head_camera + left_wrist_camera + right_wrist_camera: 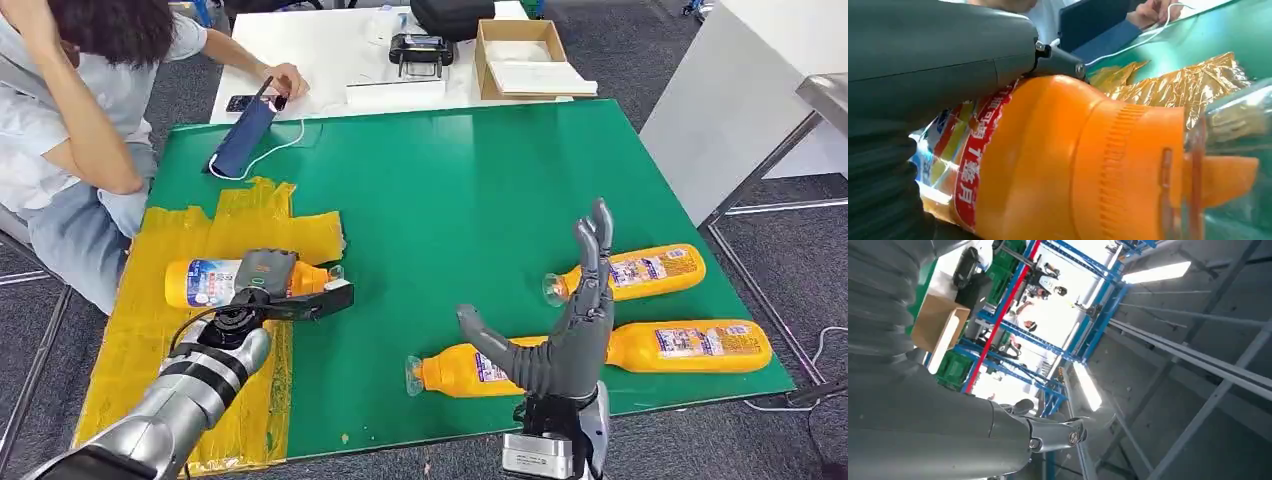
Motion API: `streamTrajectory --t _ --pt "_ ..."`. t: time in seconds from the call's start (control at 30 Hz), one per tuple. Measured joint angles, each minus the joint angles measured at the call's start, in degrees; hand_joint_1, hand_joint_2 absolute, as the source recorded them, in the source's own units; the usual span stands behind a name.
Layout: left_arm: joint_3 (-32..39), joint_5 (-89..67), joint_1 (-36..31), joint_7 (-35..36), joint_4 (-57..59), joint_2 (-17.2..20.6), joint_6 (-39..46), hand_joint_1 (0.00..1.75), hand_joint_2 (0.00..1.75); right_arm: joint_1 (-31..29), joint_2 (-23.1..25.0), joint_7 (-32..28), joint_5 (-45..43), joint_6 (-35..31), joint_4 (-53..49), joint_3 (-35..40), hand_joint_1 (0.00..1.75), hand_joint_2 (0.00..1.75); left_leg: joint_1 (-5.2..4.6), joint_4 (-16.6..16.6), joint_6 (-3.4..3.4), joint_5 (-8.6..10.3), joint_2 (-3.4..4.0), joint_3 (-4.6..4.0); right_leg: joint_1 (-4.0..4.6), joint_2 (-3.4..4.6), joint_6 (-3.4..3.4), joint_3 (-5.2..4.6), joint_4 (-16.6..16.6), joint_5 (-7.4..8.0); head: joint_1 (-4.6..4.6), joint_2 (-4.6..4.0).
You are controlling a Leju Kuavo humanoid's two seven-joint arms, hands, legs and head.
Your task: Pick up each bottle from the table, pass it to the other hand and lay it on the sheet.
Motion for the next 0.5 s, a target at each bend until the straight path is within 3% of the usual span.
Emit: streamTrajectory --t 0.5 --pt "1.6 4.6 -1.4 -1.6 3.5 -0.1 3.2 0.0 1.75 -2.4 -1.6 3.5 4.3 4.1 3.6 1.9 0.0 1.75 0.0 0.0 -0.02 0.08 -0.02 0.05 -0.01 -0.01 0.01 0.08 0.0 0.02 0.0 0.0"
